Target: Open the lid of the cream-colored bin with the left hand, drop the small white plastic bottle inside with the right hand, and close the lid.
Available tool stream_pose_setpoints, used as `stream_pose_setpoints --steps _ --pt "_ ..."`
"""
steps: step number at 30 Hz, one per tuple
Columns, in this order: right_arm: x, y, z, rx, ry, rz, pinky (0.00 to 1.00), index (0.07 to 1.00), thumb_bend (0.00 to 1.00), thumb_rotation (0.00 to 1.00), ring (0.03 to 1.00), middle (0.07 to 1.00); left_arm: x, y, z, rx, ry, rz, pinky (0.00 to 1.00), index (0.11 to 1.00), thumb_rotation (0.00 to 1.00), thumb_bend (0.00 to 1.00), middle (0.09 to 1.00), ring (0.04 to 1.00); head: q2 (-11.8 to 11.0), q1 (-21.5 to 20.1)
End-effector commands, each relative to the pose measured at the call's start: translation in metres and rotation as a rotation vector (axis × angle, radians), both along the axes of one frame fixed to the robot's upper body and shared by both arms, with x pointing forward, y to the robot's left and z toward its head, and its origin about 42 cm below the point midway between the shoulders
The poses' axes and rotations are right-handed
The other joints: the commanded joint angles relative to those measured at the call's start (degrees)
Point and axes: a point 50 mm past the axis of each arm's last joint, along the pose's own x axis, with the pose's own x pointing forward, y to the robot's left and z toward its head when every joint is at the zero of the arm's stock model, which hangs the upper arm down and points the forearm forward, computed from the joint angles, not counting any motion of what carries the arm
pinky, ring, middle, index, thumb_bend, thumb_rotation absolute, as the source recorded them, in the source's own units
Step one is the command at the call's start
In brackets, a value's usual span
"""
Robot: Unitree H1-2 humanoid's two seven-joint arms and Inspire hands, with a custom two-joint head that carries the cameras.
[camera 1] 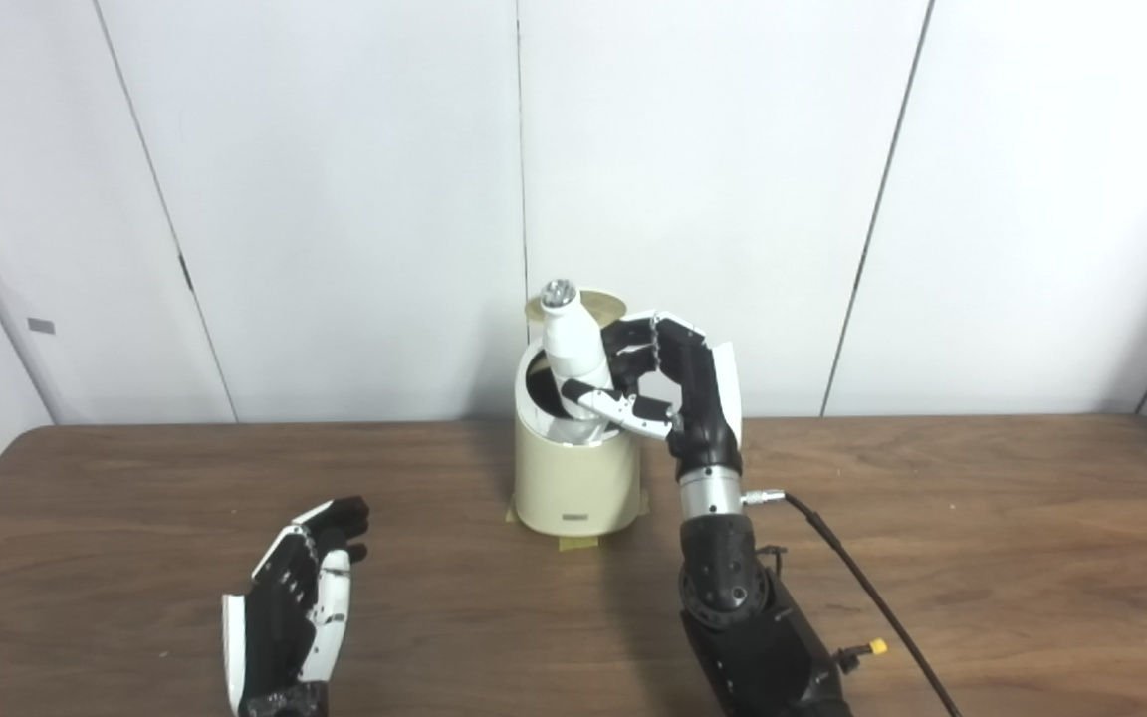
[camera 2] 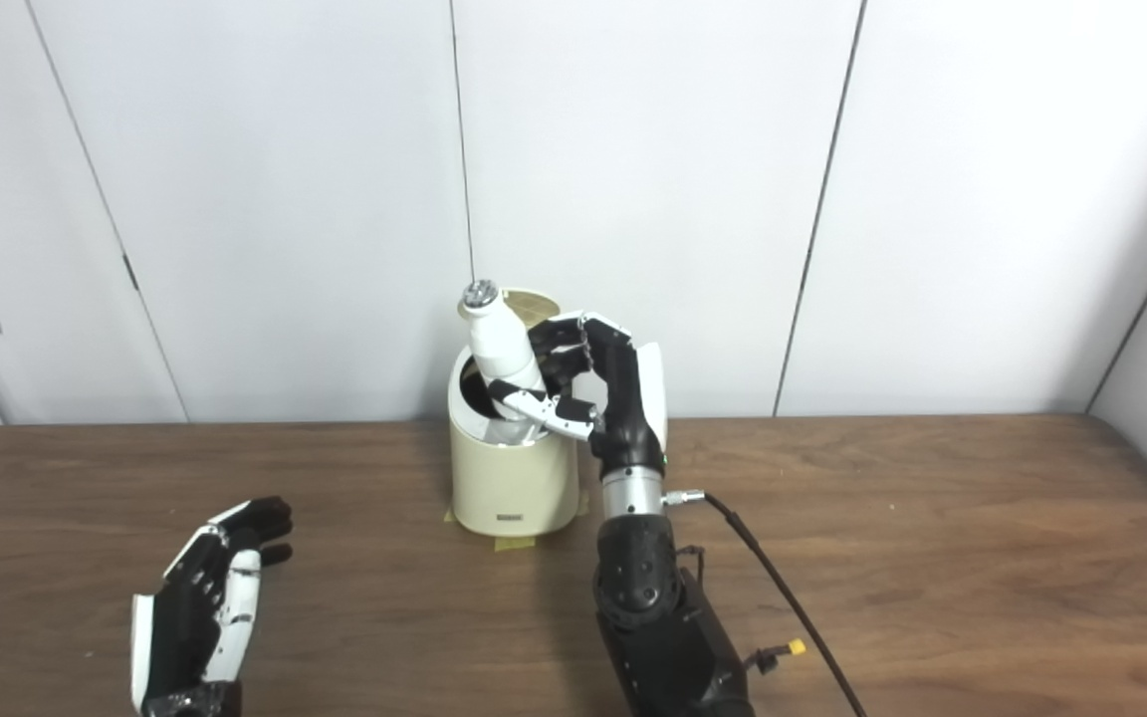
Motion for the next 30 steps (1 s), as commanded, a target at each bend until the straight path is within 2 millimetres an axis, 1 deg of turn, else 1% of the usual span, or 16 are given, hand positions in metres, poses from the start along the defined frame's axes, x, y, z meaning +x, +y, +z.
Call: stream_pose_setpoints --steps 1,15,22,30 --pt "0.008 0.010 0.026 0.012 -0.097 0.023 0.40 0.486 0.52 0.00 0.444 0.491 0.004 -0.004 0.017 0.011 -0.090 0.004 0.66 0.683 0.57 0.21 0.705 0.716 -0.03 0.07" --pt "0.008 0.014 0.017 0.001 -0.103 0.027 0.40 0.489 0.52 0.00 0.445 0.489 0.001 -0.004 0.018 0.001 -0.086 0.007 0.67 0.680 0.58 0.22 0.709 0.723 -0.06 0.20" --pt "0.008 0.010 0.014 0.001 -0.098 0.011 0.39 0.490 0.52 0.00 0.445 0.483 0.002 -0.004 0.018 -0.005 -0.089 0.000 0.68 0.678 0.56 0.23 0.707 0.721 0.03 -0.27" --pt "0.004 0.005 0.011 0.002 -0.105 -0.018 0.38 0.486 0.52 0.00 0.445 0.487 0.003 -0.002 0.017 -0.007 -0.089 -0.002 0.67 0.679 0.56 0.22 0.708 0.721 -0.01 -0.68"
